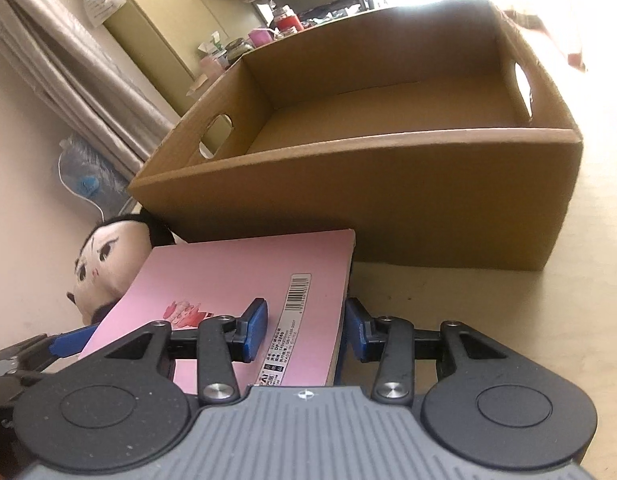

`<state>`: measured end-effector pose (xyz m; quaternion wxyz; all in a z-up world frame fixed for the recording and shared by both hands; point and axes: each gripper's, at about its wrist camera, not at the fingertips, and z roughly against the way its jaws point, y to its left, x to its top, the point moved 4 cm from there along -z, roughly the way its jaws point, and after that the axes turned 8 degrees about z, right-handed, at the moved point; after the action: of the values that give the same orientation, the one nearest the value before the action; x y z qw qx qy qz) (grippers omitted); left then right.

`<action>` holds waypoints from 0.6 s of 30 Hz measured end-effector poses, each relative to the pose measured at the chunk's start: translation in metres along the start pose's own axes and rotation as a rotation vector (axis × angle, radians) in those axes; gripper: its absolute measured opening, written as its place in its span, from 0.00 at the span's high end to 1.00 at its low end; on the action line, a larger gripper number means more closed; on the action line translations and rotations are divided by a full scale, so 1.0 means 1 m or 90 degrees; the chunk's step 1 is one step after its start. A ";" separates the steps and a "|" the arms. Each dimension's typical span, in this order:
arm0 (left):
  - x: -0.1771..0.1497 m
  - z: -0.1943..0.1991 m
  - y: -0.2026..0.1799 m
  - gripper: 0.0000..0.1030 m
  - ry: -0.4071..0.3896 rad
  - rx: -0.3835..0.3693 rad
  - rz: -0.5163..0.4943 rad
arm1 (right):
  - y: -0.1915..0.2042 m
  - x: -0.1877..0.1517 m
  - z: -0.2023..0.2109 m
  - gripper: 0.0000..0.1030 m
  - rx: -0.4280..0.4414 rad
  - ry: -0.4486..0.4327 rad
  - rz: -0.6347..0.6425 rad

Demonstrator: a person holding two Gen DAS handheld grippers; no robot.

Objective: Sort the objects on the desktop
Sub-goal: 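Close the right gripper on the pink book edge, then lift the pink book with the right gripper and carry it over the box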

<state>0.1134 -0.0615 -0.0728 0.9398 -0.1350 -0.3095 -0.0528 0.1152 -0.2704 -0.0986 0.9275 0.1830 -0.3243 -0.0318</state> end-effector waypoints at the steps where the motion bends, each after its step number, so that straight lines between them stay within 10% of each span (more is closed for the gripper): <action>1: -0.003 0.001 0.000 0.01 0.004 -0.004 0.002 | -0.001 -0.001 0.001 0.56 0.001 -0.002 0.005; 18: 0.003 -0.018 0.005 0.00 0.032 -0.003 0.023 | -0.003 -0.003 0.006 0.55 -0.005 -0.012 0.029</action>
<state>0.1269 -0.0615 -0.0867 0.9477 -0.1411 -0.2835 -0.0400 0.1098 -0.2742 -0.0970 0.9257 0.1717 -0.3369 -0.0135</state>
